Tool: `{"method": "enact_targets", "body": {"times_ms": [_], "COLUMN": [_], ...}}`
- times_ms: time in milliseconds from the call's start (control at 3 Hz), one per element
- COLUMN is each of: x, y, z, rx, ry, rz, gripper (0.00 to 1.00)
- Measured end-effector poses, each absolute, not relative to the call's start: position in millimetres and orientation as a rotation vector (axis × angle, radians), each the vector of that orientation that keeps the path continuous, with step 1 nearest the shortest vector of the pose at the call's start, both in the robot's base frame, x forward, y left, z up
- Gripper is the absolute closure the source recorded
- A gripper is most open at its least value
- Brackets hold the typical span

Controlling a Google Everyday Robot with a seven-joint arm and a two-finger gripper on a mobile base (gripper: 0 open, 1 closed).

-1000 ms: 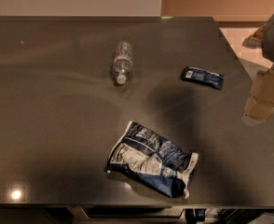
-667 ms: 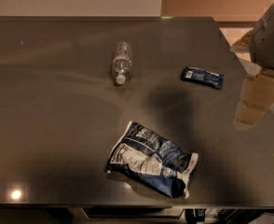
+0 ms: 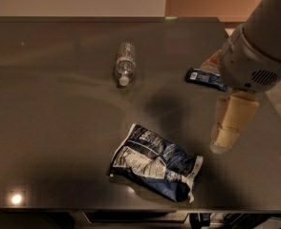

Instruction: Move blue chip bag near water bottle

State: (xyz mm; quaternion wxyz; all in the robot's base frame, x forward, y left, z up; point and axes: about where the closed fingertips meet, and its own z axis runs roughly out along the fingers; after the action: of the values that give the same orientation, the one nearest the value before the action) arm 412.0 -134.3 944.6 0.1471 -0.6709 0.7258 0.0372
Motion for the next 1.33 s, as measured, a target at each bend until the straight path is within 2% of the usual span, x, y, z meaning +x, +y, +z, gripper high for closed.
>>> {"method": "enact_targets", "body": {"times_ms": [667, 1333], "x": [375, 356], "y": [-74, -49], "z": [897, 855], "rx": [-2.094, -2.122], "ry": [1.996, 1.988], "rz": [0.301, 0.337], "gripper": [0.0, 0.0]}}
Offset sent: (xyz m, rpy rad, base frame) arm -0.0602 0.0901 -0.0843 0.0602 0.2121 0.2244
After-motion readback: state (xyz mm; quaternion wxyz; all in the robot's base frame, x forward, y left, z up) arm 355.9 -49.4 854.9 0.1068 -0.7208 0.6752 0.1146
